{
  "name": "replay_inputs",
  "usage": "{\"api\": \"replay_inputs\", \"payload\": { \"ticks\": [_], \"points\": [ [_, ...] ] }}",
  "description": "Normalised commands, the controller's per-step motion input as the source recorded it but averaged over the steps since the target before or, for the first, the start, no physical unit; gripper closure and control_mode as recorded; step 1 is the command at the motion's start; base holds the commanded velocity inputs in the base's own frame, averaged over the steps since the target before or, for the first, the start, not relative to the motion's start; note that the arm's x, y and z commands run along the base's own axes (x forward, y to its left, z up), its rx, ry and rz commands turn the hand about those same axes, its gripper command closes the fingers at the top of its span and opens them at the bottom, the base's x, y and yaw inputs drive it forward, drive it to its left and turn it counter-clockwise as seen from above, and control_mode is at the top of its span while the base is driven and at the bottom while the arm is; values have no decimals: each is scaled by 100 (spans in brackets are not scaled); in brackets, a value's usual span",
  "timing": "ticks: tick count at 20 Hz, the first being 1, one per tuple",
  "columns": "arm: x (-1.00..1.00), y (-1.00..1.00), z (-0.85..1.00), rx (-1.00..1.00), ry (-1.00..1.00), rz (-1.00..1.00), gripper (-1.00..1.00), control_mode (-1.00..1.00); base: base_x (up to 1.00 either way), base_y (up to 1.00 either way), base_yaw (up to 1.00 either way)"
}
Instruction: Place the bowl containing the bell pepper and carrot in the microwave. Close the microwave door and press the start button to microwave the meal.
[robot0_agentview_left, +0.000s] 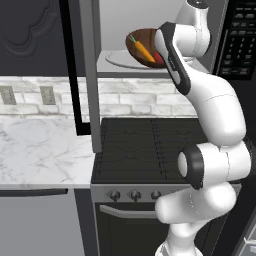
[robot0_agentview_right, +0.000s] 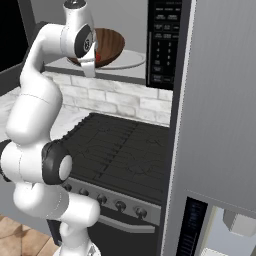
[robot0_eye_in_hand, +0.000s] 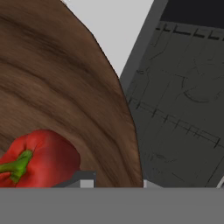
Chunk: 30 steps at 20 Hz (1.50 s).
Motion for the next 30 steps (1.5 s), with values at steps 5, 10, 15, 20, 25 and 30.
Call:
{"api": "replay_inputs", "payload": {
  "ticks": [5, 10, 15, 20, 25, 30],
  "points": [
    [56, 2, -10, 0, 0, -4, 100, -100, 0, 0, 0],
    [52, 0, -18, 0, 0, -4, 100, -100, 0, 0, 0],
    [48, 0, -10, 0, 0, -4, 100, -100, 0, 0, 0],
    [46, 0, -5, 0, 0, -4, 100, -100, 0, 0, 0],
    [45, 0, -4, 0, 0, -3, -100, -100, 0, 0, 0],
    [40, 0, -4, 0, 0, -3, -100, -100, 0, 0, 0]
  ]
}}
